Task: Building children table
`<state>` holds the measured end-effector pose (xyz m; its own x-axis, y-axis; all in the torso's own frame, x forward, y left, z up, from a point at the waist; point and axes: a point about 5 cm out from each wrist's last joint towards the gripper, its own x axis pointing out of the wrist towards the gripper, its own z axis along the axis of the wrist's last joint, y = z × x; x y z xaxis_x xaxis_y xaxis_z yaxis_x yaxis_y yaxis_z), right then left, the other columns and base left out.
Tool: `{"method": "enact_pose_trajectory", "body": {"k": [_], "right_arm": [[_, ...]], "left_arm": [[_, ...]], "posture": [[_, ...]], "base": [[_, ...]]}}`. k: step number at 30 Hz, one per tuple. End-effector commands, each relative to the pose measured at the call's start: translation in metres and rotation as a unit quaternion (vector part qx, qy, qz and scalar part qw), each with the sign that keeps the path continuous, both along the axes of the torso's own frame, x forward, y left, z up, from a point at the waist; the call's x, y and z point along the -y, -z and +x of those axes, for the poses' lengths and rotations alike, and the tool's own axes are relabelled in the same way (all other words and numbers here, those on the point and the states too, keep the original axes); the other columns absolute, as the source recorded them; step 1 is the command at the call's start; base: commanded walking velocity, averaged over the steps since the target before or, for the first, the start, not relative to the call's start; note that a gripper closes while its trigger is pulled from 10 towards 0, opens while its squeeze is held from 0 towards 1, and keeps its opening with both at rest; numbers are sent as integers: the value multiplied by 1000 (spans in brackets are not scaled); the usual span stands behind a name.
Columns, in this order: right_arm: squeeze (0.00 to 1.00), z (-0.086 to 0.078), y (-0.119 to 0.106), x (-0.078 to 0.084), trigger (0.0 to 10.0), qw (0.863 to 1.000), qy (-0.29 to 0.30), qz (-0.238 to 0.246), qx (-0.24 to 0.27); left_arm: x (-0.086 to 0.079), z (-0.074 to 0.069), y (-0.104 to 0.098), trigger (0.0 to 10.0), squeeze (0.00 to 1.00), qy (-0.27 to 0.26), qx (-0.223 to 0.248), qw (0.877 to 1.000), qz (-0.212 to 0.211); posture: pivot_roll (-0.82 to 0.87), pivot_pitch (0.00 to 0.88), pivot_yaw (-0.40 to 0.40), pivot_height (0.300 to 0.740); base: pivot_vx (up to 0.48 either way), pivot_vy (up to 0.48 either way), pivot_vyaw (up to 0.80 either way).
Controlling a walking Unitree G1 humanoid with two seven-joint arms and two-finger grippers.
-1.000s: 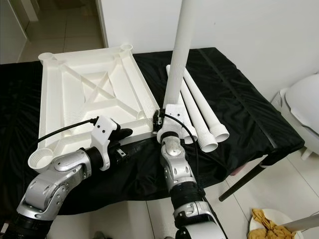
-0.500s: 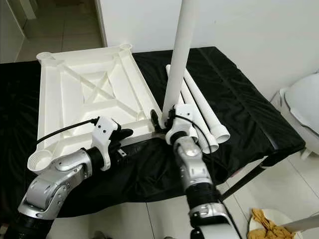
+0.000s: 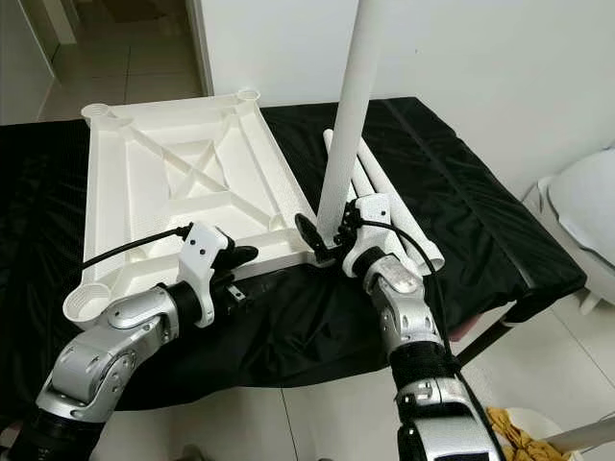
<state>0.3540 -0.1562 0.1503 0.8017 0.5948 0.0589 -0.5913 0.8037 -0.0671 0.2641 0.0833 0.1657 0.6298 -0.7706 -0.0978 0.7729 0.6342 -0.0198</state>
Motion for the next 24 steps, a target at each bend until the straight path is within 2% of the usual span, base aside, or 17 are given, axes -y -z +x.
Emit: {"method": "enact_pose_trajectory", "body": {"k": [1,7,19,20,22,23,24], "right_arm": [[0,1,3,0,10000,1000,-15,-11,-3],[0,8,4,2,10000,1000,-14,-21,-11],[0,12,6,-6,10000,999,-36,-22,-10],[0,13,6,-7,4039,999,-38,-21,-10],[0,13,6,-7,4039,999,-38,-21,-10],[0,13,7,-9,0,999,-40,-19,-14],[0,13,7,-9,0,999,-40,-19,-14]], "left_arm": [[1,-1,2,10000,0,9,-3,1000,5],[0,-2,2,10000,0,8,-3,1000,7],[-2,-4,2,10000,0,5,-5,1000,9],[-2,-4,2,10000,0,5,-5,1000,9],[-2,-4,2,10000,0,5,-5,1000,9],[-2,-4,2,10000,0,4,-6,1000,9],[-2,-4,2,10000,0,4,-6,1000,9]], "posture": [[-44,0,-15,740],[-35,2,-9,740],[-26,16,-4,740],[-25,18,-4,740],[-25,18,-4,740],[-25,25,-5,740],[-25,25,-5,740]], "base": [[0,0,0],[0,0,0],[0,0,0],[0,0,0],[0,0,0],[0,0,0],[0,0,0]]}}
